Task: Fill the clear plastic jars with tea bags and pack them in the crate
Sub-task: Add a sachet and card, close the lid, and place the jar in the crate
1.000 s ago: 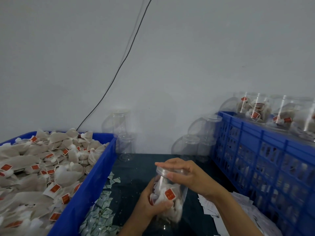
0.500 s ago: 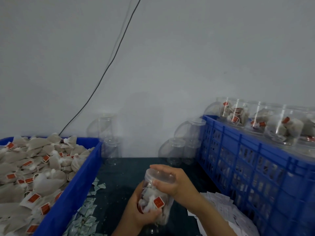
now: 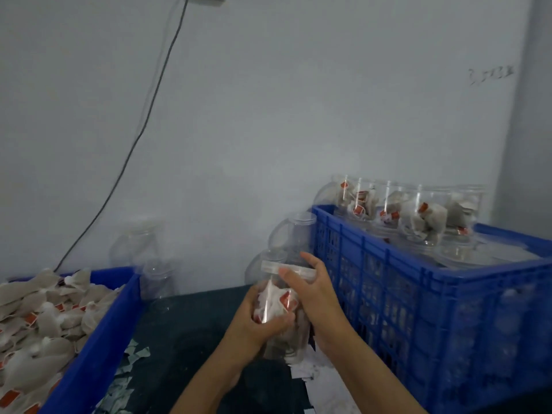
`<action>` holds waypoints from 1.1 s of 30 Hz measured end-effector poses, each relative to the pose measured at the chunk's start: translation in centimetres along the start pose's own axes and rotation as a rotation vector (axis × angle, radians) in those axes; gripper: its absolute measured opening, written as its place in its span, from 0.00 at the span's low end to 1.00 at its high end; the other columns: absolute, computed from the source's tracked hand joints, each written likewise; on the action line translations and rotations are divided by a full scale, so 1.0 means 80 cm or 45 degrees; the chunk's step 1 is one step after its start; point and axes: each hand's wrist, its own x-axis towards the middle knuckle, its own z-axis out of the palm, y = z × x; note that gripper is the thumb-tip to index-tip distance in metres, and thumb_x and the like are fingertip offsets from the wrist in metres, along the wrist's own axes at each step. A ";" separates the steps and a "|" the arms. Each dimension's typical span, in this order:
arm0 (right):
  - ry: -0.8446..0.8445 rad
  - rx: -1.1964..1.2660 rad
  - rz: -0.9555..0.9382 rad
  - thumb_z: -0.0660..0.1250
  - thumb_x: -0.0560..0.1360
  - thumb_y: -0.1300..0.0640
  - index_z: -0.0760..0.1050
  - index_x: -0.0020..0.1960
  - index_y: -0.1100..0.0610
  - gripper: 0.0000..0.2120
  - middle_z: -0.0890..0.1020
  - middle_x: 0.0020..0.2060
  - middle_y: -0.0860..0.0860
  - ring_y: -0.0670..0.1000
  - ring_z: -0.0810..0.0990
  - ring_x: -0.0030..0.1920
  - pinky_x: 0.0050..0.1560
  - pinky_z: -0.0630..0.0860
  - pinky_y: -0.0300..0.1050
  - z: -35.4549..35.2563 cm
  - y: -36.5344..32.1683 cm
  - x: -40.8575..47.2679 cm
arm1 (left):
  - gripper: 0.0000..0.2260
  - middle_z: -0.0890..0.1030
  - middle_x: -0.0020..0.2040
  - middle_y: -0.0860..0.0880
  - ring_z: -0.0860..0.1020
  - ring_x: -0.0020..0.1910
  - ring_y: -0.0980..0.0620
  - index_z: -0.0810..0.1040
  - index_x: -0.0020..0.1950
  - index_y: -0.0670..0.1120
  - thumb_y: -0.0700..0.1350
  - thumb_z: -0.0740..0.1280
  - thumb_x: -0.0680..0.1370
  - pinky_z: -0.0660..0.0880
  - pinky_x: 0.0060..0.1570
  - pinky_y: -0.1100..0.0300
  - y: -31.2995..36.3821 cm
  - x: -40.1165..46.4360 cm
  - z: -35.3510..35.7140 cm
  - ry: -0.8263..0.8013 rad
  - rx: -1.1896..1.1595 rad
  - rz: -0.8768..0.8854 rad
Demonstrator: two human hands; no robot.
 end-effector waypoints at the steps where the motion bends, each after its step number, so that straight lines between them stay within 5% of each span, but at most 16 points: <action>1: 0.021 -0.030 -0.050 0.73 0.72 0.57 0.65 0.67 0.50 0.28 0.78 0.52 0.55 0.46 0.83 0.36 0.31 0.77 0.35 -0.009 -0.013 0.001 | 0.29 0.84 0.52 0.52 0.83 0.50 0.52 0.72 0.63 0.54 0.48 0.76 0.64 0.80 0.44 0.60 0.010 0.002 0.014 0.017 0.004 0.054; 7: 0.085 -0.171 -0.236 0.74 0.71 0.53 0.63 0.67 0.49 0.30 0.78 0.52 0.54 0.34 0.80 0.33 0.28 0.73 0.29 -0.073 -0.098 -0.001 | 0.26 0.81 0.51 0.53 0.82 0.48 0.59 0.71 0.61 0.55 0.41 0.75 0.67 0.79 0.42 0.66 0.057 0.027 0.113 0.112 -0.039 0.393; 10: 0.219 -0.256 -0.388 0.75 0.69 0.51 0.61 0.70 0.51 0.35 0.79 0.55 0.56 0.42 0.81 0.43 0.34 0.74 0.31 -0.111 -0.135 0.004 | 0.25 0.78 0.52 0.56 0.80 0.44 0.67 0.67 0.61 0.57 0.37 0.72 0.72 0.76 0.39 0.72 0.076 0.050 0.167 0.071 -0.052 0.452; 12: 0.343 -0.328 -0.472 0.75 0.67 0.47 0.60 0.71 0.51 0.39 0.77 0.59 0.56 0.48 0.77 0.52 0.40 0.73 0.30 -0.141 -0.160 0.008 | 0.26 0.78 0.58 0.50 0.81 0.48 0.62 0.63 0.68 0.52 0.48 0.69 0.73 0.78 0.45 0.67 0.092 0.064 0.197 -0.046 -0.053 0.404; 14: 0.474 -0.369 -0.532 0.75 0.67 0.44 0.59 0.72 0.50 0.40 0.72 0.62 0.51 0.47 0.73 0.56 0.44 0.72 0.31 -0.176 -0.181 0.014 | 0.34 0.72 0.69 0.51 0.76 0.62 0.58 0.57 0.75 0.54 0.61 0.64 0.72 0.74 0.61 0.60 0.104 0.079 0.226 -0.199 0.025 0.330; 17: 0.632 -0.419 -0.581 0.76 0.66 0.44 0.59 0.72 0.51 0.42 0.70 0.64 0.53 0.49 0.78 0.46 0.38 0.77 0.34 -0.224 -0.204 0.025 | 0.23 0.73 0.64 0.57 0.74 0.61 0.58 0.62 0.73 0.58 0.57 0.62 0.78 0.72 0.60 0.64 0.113 0.105 0.271 -0.261 0.118 0.381; 21: 0.822 -0.484 -0.533 0.77 0.66 0.46 0.59 0.72 0.51 0.42 0.75 0.52 0.49 0.44 0.76 0.32 0.32 0.72 0.32 -0.277 -0.202 0.041 | 0.20 0.74 0.61 0.47 0.76 0.57 0.50 0.68 0.71 0.49 0.38 0.64 0.79 0.77 0.57 0.53 0.106 0.147 0.323 -0.128 0.405 0.450; 27: 0.888 -0.485 -0.463 0.77 0.68 0.51 0.57 0.74 0.53 0.42 0.68 0.63 0.53 0.48 0.75 0.49 0.37 0.70 0.28 -0.322 -0.180 0.071 | 0.18 0.72 0.61 0.42 0.74 0.57 0.43 0.66 0.65 0.42 0.32 0.61 0.77 0.76 0.56 0.47 0.091 0.179 0.357 -0.313 0.555 0.299; 30: 0.932 -0.503 -0.424 0.77 0.68 0.51 0.56 0.74 0.54 0.42 0.65 0.71 0.56 0.55 0.69 0.67 0.56 0.70 0.39 -0.341 -0.174 0.086 | 0.22 0.70 0.64 0.38 0.72 0.61 0.39 0.62 0.70 0.41 0.32 0.60 0.76 0.74 0.61 0.43 0.094 0.188 0.364 -0.495 0.659 0.235; 33: 0.928 -0.521 -0.379 0.76 0.70 0.51 0.56 0.74 0.54 0.41 0.64 0.72 0.56 0.56 0.67 0.69 0.61 0.69 0.45 -0.358 -0.168 0.095 | 0.27 0.68 0.69 0.37 0.69 0.67 0.37 0.60 0.75 0.41 0.31 0.58 0.76 0.70 0.66 0.44 0.094 0.188 0.372 -0.597 0.690 0.206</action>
